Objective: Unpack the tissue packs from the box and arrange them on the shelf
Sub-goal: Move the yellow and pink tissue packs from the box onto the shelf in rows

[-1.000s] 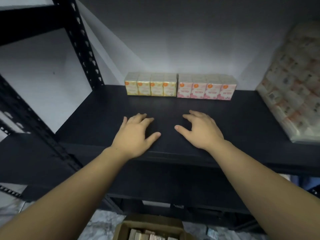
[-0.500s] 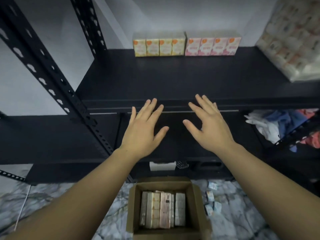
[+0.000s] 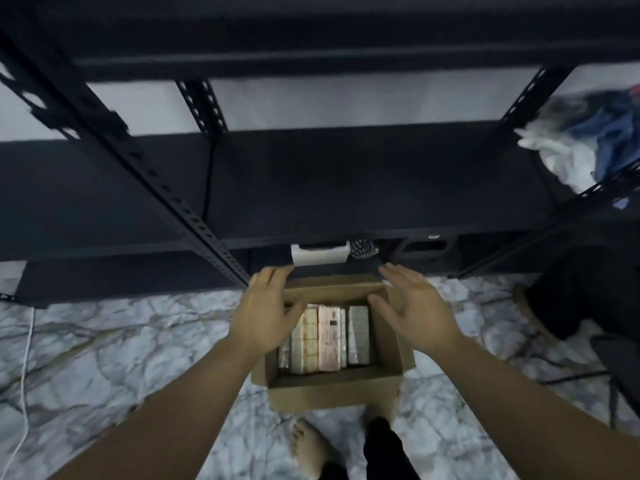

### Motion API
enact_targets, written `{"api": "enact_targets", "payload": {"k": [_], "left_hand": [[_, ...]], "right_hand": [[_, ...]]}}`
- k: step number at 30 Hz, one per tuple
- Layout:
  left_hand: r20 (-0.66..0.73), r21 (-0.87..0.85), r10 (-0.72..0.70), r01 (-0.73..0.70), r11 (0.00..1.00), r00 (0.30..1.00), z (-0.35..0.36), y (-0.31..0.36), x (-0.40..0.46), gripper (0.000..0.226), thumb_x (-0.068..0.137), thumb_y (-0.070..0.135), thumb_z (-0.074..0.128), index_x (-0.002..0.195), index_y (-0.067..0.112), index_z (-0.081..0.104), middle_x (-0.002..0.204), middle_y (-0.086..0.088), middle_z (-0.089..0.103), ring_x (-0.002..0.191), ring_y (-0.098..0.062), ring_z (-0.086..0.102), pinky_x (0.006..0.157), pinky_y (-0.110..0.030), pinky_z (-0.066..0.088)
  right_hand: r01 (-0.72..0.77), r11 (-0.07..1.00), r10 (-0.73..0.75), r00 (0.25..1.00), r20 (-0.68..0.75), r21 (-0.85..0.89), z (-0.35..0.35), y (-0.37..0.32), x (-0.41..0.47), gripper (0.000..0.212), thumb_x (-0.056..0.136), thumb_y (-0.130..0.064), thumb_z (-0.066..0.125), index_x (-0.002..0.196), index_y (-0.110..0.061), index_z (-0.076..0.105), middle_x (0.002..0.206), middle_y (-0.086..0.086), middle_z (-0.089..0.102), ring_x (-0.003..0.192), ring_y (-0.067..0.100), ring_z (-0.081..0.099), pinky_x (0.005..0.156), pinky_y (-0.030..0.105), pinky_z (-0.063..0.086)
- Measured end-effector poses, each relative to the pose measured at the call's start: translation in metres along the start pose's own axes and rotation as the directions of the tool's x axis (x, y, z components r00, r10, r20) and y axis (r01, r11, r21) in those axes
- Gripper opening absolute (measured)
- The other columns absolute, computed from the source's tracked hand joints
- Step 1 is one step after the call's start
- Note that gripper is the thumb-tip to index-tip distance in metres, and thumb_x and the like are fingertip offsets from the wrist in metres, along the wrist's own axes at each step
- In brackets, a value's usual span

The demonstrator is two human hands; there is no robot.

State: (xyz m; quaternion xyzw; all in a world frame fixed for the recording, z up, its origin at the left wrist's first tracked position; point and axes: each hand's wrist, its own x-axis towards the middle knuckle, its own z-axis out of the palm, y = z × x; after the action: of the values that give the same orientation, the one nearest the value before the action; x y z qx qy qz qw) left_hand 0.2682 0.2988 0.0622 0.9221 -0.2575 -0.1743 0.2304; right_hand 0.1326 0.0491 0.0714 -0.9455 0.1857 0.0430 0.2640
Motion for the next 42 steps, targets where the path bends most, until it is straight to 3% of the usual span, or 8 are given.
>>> {"api": "enact_targets", "payload": {"k": [7, 13, 19, 22, 26, 32, 37, 42], "left_hand": [[0.19, -0.065, -0.2, 0.216, 0.974, 0.961, 0.164, -0.085, 0.012, 0.059, 0.095, 0.049, 0.065, 0.144, 0.02, 0.05, 0.138, -0.004, 0.053, 0.128, -0.022, 0.051, 0.1, -0.033, 0.044], [0.285, -0.084, -0.436, 0.475, 0.876, 0.854, 0.289, -0.155, 0.047, 0.072, 0.093, 0.047, 0.069, 0.154, 0.021, 0.039, 0.153, -0.008, 0.046, 0.138, -0.029, 0.049, 0.11, -0.041, 0.044], [0.343, -0.136, -0.608, 0.679, 0.722, 0.716, 0.385, -0.209, 0.084, 0.073, 0.094, 0.045, 0.069, 0.154, 0.022, 0.036, 0.151, -0.008, 0.043, 0.134, -0.029, 0.047, 0.103, -0.036, 0.04], [0.328, -0.211, -0.632, 0.707, 0.675, 0.702, 0.416, -0.224, 0.093, 0.065, 0.087, 0.05, 0.074, 0.142, 0.029, 0.044, 0.137, -0.004, 0.053, 0.113, -0.024, 0.062, 0.097, -0.044, 0.056], [0.284, -0.244, -0.677, 0.734, 0.633, 0.678, 0.432, -0.236, 0.099, 0.046, 0.08, 0.051, 0.083, 0.11, 0.03, 0.055, 0.115, 0.002, 0.064, 0.098, -0.017, 0.067, 0.08, -0.045, 0.063], [0.28, -0.357, -0.699, 0.747, 0.56, 0.658, 0.427, -0.231, 0.095, 0.056, 0.083, 0.038, 0.085, 0.121, 0.026, 0.045, 0.109, 0.004, 0.064, 0.101, -0.023, 0.069, 0.086, -0.049, 0.062], [0.201, -0.431, -0.68, 0.687, 0.585, 0.705, 0.399, -0.218, 0.08, 0.053, 0.081, 0.04, 0.086, 0.115, 0.024, 0.049, 0.106, 0.007, 0.066, 0.094, -0.012, 0.067, 0.075, -0.034, 0.058], [0.145, -0.548, -0.642, 0.601, 0.582, 0.753, 0.338, -0.176, 0.059, 0.044, 0.084, 0.037, 0.084, 0.112, 0.027, 0.053, 0.104, 0.011, 0.069, 0.094, -0.008, 0.069, 0.083, -0.042, 0.061]], "right_hand": [[-0.178, 0.983, 0.166, 0.959, 0.23, 0.033, 0.166, 0.085, 0.017, 0.084, 0.091, -0.081, 0.037, 0.153, -0.025, 0.049, 0.146, -0.001, 0.06, 0.136, 0.021, 0.053, 0.111, 0.038, 0.045], [-0.352, 0.932, 0.299, 0.886, 0.354, 0.092, 0.302, 0.135, 0.057, 0.073, 0.099, -0.056, 0.06, 0.158, -0.018, 0.04, 0.154, 0.007, 0.054, 0.141, 0.027, 0.05, 0.109, 0.032, 0.041], [-0.682, 0.699, 0.525, 0.694, 0.493, 0.214, 0.425, 0.179, 0.099, 0.087, 0.096, -0.069, 0.053, 0.162, -0.017, 0.03, 0.158, 0.011, 0.048, 0.144, 0.032, 0.047, 0.113, 0.037, 0.041], [-0.76, 0.595, 0.567, 0.627, 0.533, 0.261, 0.461, 0.187, 0.113, 0.08, 0.098, -0.065, 0.055, 0.157, -0.015, 0.037, 0.151, 0.01, 0.053, 0.136, 0.032, 0.052, 0.101, 0.034, 0.041], [-0.747, 0.534, 0.556, 0.663, 0.501, 0.395, 0.488, 0.189, 0.12, 0.059, 0.086, -0.065, 0.07, 0.124, -0.021, 0.061, 0.116, -0.001, 0.073, 0.103, 0.021, 0.07, 0.089, 0.036, 0.057], [-0.741, 0.507, 0.54, 0.671, 0.508, 0.44, 0.481, 0.184, 0.122, 0.068, 0.096, -0.056, 0.064, 0.15, -0.019, 0.045, 0.123, -0.009, 0.053, 0.112, 0.016, 0.057, 0.092, 0.028, 0.042], [-0.66, 0.523, 0.492, 0.75, 0.441, 0.54, 0.454, 0.176, 0.111, 0.046, 0.09, -0.06, 0.071, 0.123, -0.028, 0.061, 0.109, -0.005, 0.073, 0.092, 0.008, 0.07, 0.087, 0.036, 0.059], [-0.563, 0.506, 0.461, 0.817, 0.347, 0.653, 0.383, 0.153, 0.09, 0.028, 0.089, -0.049, 0.078, 0.11, -0.037, 0.064, 0.099, -0.024, 0.076, 0.092, -0.001, 0.073, 0.09, 0.036, 0.06]]}}
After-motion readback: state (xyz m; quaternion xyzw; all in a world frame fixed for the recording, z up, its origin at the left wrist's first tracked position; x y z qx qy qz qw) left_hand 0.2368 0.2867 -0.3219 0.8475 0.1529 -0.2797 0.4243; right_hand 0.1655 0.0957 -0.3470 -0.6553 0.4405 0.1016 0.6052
